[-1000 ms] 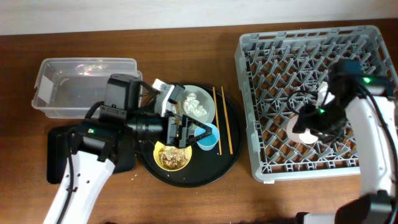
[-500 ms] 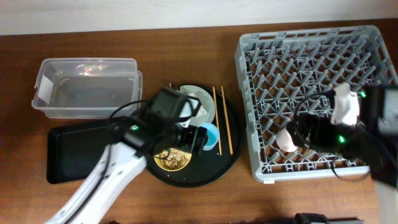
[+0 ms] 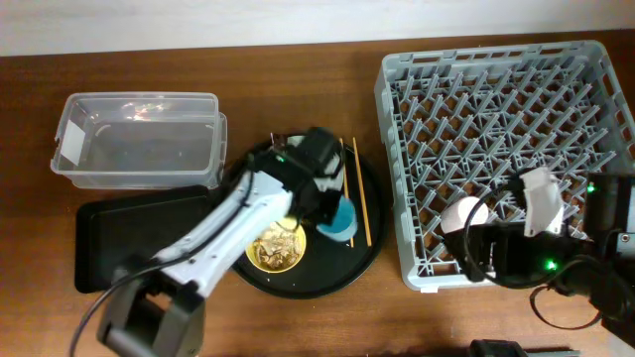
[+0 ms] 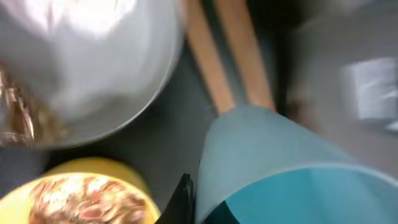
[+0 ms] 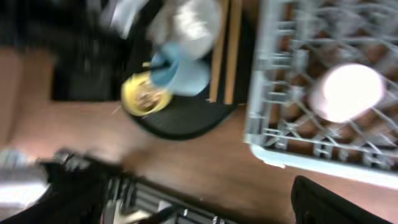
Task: Sort waste into correct bins and load items into the dishwasher rack
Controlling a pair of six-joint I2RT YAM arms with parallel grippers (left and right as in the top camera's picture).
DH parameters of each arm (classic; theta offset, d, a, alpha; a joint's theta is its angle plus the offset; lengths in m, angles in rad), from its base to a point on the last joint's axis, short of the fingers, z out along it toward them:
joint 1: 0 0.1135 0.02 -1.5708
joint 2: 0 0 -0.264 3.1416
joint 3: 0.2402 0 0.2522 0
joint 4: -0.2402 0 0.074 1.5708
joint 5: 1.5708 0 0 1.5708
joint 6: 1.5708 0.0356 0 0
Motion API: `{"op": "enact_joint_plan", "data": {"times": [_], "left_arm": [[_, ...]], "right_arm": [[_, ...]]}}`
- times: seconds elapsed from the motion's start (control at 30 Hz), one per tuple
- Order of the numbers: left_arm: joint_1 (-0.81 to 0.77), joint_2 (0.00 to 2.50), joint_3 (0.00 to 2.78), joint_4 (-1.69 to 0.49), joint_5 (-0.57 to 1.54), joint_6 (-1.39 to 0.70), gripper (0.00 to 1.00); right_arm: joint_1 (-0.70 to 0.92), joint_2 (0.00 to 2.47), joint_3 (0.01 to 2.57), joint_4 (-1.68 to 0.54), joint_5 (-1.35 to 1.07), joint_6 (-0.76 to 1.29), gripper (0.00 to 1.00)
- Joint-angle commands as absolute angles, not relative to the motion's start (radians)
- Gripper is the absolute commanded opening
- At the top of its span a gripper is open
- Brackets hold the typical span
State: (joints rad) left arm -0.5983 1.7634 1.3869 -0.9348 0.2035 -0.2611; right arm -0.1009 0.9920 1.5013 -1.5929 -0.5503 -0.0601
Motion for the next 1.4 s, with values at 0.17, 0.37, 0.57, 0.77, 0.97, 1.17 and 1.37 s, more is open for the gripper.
{"op": "enact_joint_plan", "data": {"times": [0.17, 0.37, 0.57, 0.77, 0.97, 1.17, 1.37], "left_arm": [[-0.389, 1.599, 1.508, -0.931, 1.489, 0.138, 0.00], [-0.390, 1.599, 1.508, -0.855, 1.549, 0.152, 0.00], [-0.390, 1.600, 1.507, -0.838, 1.515, 0.152, 0.00], [-0.390, 1.600, 1.507, -0.816, 1.487, 0.151, 0.99], [-0.359, 1.600, 1.507, -0.987, 1.028, 0.131, 0.99], [-0.360, 1.600, 1.507, -1.081, 0.964, 0.132, 0.99], [-0.360, 1.600, 1.507, -1.097, 0.962, 0.133, 0.99]], "right_arm": [[-0.097, 1.053, 1.504, -1.529, -0.946, -0.340, 0.96], [0.088, 1.187, 1.504, -1.473, -1.180, -0.467, 0.93], [0.179, 1.213, 1.504, -1.273, -1.212, -0.305, 0.73], [0.130, 1.177, 1.506, -1.293, -1.014, -0.225, 0.47], [-0.305, 1.085, 1.509, -1.448, -0.453, 0.120, 0.45], [-0.472, 1.275, 1.502, -1.511, -0.029, 0.298, 0.46], [-0.471, 1.579, 1.502, -1.478, -0.114, 0.250, 0.51]]}}
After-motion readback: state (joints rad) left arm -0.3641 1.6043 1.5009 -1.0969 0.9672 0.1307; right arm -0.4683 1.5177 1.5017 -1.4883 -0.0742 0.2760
